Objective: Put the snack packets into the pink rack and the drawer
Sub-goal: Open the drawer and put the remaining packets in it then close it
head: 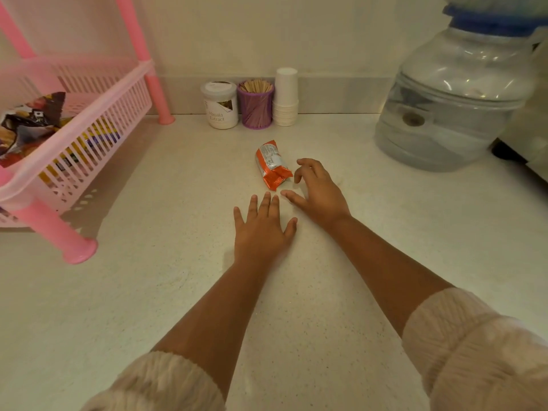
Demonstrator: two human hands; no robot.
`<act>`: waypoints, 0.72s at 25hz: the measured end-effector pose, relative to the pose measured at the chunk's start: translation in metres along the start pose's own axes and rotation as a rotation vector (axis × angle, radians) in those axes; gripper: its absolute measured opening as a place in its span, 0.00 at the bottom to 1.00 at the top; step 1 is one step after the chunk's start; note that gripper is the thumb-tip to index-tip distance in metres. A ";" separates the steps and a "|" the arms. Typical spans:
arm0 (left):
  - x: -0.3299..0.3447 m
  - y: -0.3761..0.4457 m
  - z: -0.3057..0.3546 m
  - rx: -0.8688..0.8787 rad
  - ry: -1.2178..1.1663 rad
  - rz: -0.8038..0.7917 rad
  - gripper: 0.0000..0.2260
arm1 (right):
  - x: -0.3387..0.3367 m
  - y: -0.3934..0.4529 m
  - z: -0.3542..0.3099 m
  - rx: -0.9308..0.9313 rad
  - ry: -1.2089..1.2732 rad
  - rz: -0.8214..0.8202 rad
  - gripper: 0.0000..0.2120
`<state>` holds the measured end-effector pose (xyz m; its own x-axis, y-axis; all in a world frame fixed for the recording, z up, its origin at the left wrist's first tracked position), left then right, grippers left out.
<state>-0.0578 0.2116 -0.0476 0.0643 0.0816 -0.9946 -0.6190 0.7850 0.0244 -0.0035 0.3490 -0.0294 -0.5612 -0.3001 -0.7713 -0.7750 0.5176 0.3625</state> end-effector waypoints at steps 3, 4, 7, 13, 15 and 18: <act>0.001 -0.003 -0.001 -0.100 0.020 0.033 0.29 | 0.002 0.003 -0.001 -0.031 -0.083 -0.041 0.27; 0.001 -0.003 -0.001 -0.121 0.021 0.034 0.29 | 0.002 0.006 -0.001 -0.038 -0.119 -0.077 0.31; 0.000 -0.004 0.001 -0.118 0.018 0.028 0.29 | 0.008 0.023 -0.005 -0.090 -0.229 -0.185 0.33; -0.001 -0.004 0.001 -0.102 0.030 0.014 0.29 | 0.024 0.044 -0.005 -0.136 -0.130 -0.259 0.23; -0.001 -0.004 0.001 -0.100 0.026 0.009 0.29 | 0.024 0.043 -0.003 -0.102 -0.088 -0.255 0.22; -0.001 -0.004 0.001 -0.096 0.030 0.001 0.29 | 0.023 0.040 -0.001 -0.068 -0.039 -0.194 0.23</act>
<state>-0.0546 0.2087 -0.0464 0.0409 0.0623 -0.9972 -0.6910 0.7227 0.0168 -0.0481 0.3621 -0.0319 -0.3888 -0.3573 -0.8492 -0.8862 0.3971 0.2387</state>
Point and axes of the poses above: each hand's wrist, its own y-axis towards the middle knuckle, its own x-axis out of the palm, z = x × y, the point moved 1 cm from there along y, towards the middle knuckle, and after that the axes turned 5 degrees about y, right-handed, at the moved point
